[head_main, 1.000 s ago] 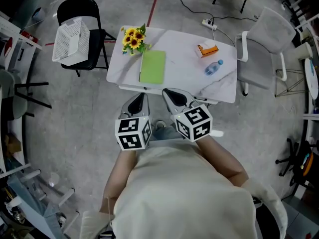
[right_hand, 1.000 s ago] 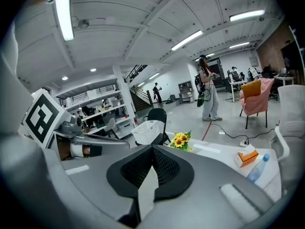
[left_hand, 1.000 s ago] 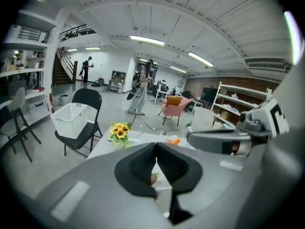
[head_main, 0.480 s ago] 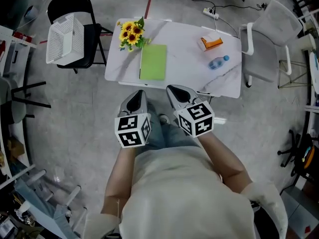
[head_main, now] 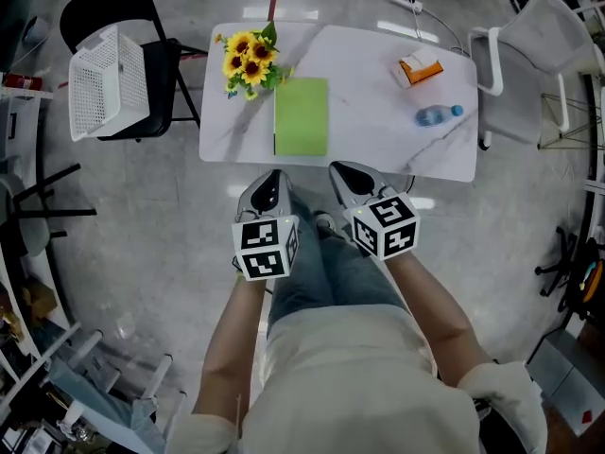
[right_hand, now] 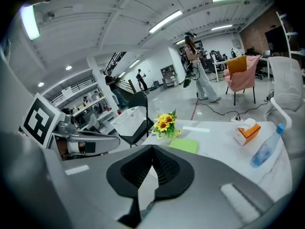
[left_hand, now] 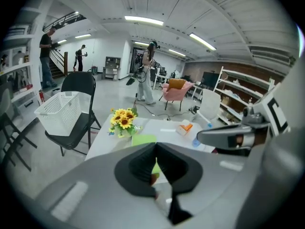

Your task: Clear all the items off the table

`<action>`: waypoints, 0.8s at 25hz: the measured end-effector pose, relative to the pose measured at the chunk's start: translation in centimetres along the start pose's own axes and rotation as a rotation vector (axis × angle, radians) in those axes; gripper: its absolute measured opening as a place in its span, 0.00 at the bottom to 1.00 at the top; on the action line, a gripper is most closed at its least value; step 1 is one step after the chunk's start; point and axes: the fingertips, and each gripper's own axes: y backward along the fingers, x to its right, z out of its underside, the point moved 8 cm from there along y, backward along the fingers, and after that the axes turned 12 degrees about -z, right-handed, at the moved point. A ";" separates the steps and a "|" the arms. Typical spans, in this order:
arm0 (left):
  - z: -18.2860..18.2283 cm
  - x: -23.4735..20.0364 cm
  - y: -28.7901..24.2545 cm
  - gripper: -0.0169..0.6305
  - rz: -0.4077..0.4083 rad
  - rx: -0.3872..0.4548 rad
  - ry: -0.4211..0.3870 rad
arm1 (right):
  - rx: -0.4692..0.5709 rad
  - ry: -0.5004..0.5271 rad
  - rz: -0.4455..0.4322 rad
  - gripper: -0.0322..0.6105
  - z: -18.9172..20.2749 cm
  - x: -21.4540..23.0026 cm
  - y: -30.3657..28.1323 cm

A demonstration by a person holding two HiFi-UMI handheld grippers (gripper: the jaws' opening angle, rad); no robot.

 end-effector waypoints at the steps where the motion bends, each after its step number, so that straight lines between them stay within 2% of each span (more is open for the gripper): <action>1: 0.3 -0.3 -0.9 0.04 0.006 -0.016 0.001 | -0.001 -0.011 0.011 0.05 0.2 0.5 -0.7; 7: 1.6 -1.8 -6.8 0.04 0.052 -0.083 -0.010 | -0.027 -0.087 0.057 0.05 1.8 3.9 -4.7; 9: 2.0 -2.3 -8.7 0.04 0.055 -0.098 -0.015 | -0.051 -0.100 0.056 0.11 2.6 4.9 -6.0; 15: 3.7 -3.2 -13.6 0.05 0.058 -0.173 -0.034 | -0.095 -0.144 0.078 0.15 4.9 7.4 -9.4; 20: 5.4 -3.1 -17.2 0.13 0.089 -0.227 -0.053 | -0.122 -0.186 0.084 0.20 6.1 9.8 -12.3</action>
